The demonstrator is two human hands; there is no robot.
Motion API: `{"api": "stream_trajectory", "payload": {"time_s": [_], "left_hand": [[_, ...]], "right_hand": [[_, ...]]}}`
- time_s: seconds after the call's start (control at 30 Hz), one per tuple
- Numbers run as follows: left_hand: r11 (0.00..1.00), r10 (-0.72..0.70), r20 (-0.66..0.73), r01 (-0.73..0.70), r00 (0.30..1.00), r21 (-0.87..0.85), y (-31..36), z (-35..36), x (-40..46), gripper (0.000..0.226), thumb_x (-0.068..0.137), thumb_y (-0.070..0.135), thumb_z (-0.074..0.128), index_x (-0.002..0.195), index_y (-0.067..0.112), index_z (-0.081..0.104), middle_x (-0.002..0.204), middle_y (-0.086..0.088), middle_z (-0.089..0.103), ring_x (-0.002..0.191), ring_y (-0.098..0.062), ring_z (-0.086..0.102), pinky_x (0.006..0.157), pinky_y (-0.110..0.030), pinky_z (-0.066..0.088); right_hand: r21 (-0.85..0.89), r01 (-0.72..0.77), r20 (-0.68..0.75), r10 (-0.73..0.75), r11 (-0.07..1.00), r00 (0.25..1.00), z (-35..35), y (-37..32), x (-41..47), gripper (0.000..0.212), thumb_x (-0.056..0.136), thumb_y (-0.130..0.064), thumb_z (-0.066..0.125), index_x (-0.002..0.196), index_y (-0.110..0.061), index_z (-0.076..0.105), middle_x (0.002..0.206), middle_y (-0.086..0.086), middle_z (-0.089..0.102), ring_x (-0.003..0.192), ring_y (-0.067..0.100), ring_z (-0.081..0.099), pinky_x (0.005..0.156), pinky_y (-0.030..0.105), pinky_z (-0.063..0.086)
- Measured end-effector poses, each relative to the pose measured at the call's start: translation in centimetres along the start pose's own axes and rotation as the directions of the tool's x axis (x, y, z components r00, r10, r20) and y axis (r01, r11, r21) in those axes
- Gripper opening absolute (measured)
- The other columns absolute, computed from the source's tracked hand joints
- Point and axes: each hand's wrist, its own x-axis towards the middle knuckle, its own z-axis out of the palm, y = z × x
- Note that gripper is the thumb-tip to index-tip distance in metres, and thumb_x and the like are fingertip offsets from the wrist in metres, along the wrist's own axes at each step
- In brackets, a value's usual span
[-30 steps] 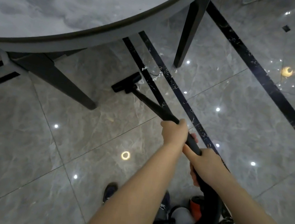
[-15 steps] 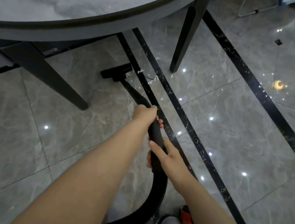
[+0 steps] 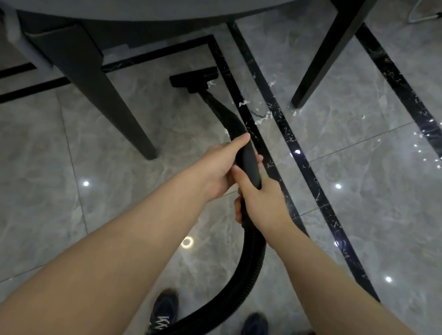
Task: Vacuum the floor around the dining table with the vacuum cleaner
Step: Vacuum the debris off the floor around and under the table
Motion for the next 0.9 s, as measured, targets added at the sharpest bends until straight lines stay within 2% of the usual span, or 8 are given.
{"api": "stream_trajectory", "payload": {"time_s": [0.1,0.3,0.5,0.63,0.8,0.9], "left_hand": [[0.998,-0.007,0.024,0.006,1.0,0.061,-0.4,-1.2,-0.9,0.031,0.098,0.033,0.058,0.103,0.004,0.066,0.077,-0.009,0.074,0.069,-0.017,0.072,0.065,-0.028,0.06],[0.997,-0.017,0.066,0.022,0.998,-0.069,-3.3,-3.1,-3.8,0.042,0.098,0.029,0.058,0.125,-0.003,0.057,0.091,-0.016,0.068,0.073,-0.02,0.069,0.063,-0.027,0.057],[0.994,0.021,-0.042,-0.025,0.999,-0.106,0.7,-4.5,-2.1,0.032,0.1,0.03,0.056,0.114,0.002,0.059,0.086,-0.014,0.068,0.074,-0.02,0.068,0.067,-0.03,0.06],[0.998,0.046,-0.14,-0.053,0.989,-0.046,3.4,-6.3,-1.3,0.039,0.101,0.031,0.053,0.119,-0.003,0.059,0.08,-0.011,0.069,0.069,-0.018,0.067,0.063,-0.029,0.058],[0.998,0.023,-0.211,-0.012,0.977,0.055,1.4,-6.8,-3.3,0.027,0.101,0.028,0.05,0.107,0.003,0.056,0.07,-0.008,0.064,0.065,-0.02,0.063,0.071,-0.034,0.057],[0.985,0.018,-0.202,0.017,0.979,0.174,-1.2,-6.7,-5.2,0.029,0.099,0.025,0.049,0.118,0.003,0.047,0.076,-0.012,0.064,0.059,-0.019,0.063,0.055,-0.028,0.054]], "right_hand": [[0.004,-0.015,0.002,0.015,1.0,1.0,1.1,0.8,-1.5,0.042,0.098,-0.045,0.061,0.075,-0.011,0.055,0.051,0.008,0.058,0.044,0.019,0.055,0.047,0.028,0.049],[-0.091,-0.013,0.041,0.017,0.996,0.999,1.9,1.9,-4.9,0.041,0.1,-0.041,0.059,0.075,-0.008,0.056,0.052,0.009,0.06,0.044,0.02,0.056,0.045,0.029,0.047],[-0.142,0.016,0.064,-0.007,0.99,0.998,4.5,-0.8,-0.9,0.039,0.097,-0.045,0.062,0.074,-0.014,0.054,0.049,0.006,0.058,0.04,0.015,0.055,0.044,0.027,0.047],[-0.154,0.048,0.093,-0.034,0.987,0.995,7.3,-2.0,1.1,0.038,0.097,-0.044,0.062,0.075,-0.014,0.053,0.05,0.004,0.058,0.039,0.014,0.055,0.043,0.027,0.047],[-0.124,0.005,0.084,0.005,0.992,0.996,8.3,-0.4,-2.4,0.033,0.099,-0.037,0.061,0.077,-0.013,0.056,0.047,0.003,0.057,0.038,0.015,0.054,0.041,0.026,0.045],[-0.127,-0.034,0.099,0.046,0.991,0.994,7.4,1.4,-5.8,0.033,0.099,-0.036,0.061,0.079,-0.01,0.058,0.047,0.004,0.058,0.037,0.013,0.053,0.041,0.024,0.043]]}}
